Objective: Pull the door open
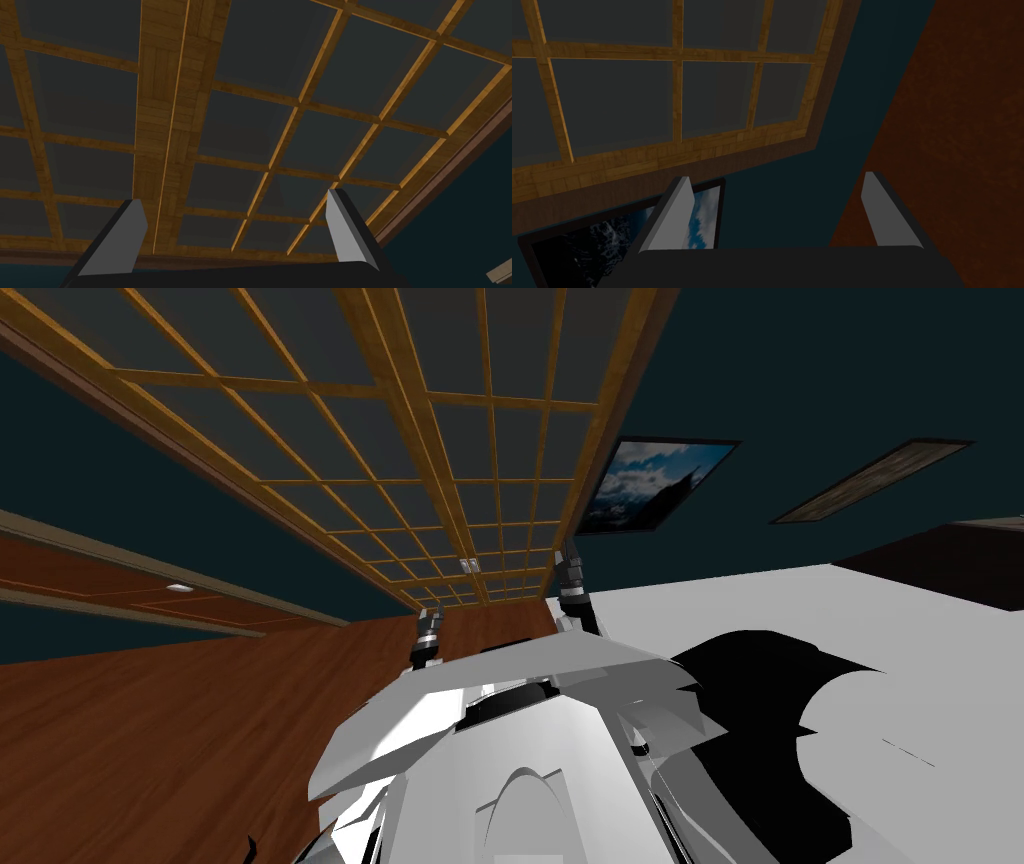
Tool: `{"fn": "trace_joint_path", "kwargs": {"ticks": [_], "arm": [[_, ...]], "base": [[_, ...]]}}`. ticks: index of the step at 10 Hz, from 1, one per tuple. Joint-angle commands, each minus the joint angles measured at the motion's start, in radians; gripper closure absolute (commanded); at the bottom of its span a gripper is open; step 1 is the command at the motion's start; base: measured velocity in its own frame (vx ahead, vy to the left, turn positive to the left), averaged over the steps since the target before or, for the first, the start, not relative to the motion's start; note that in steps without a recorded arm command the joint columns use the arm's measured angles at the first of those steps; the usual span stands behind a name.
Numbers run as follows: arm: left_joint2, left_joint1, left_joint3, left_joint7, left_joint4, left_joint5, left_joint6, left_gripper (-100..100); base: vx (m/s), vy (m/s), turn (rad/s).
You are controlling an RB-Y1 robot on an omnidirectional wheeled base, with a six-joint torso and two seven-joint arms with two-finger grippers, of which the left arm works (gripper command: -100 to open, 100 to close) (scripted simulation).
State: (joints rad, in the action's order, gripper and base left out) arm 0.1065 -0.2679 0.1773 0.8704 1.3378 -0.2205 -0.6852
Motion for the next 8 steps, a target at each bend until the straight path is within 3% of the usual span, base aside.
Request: {"fn": "trace_joint_path", "kwargs": {"ticks": [1,8], "arm": [[0.001,0.01,0.008,0.028,-0.036,-0.005,-0.012,-100],[0.001,0.048,0.037,0.137,-0.175,-0.025,-0.056,-100]], "base": [[0.109,0.008,-0.066],[0.101,0.011,-0.068]]}}
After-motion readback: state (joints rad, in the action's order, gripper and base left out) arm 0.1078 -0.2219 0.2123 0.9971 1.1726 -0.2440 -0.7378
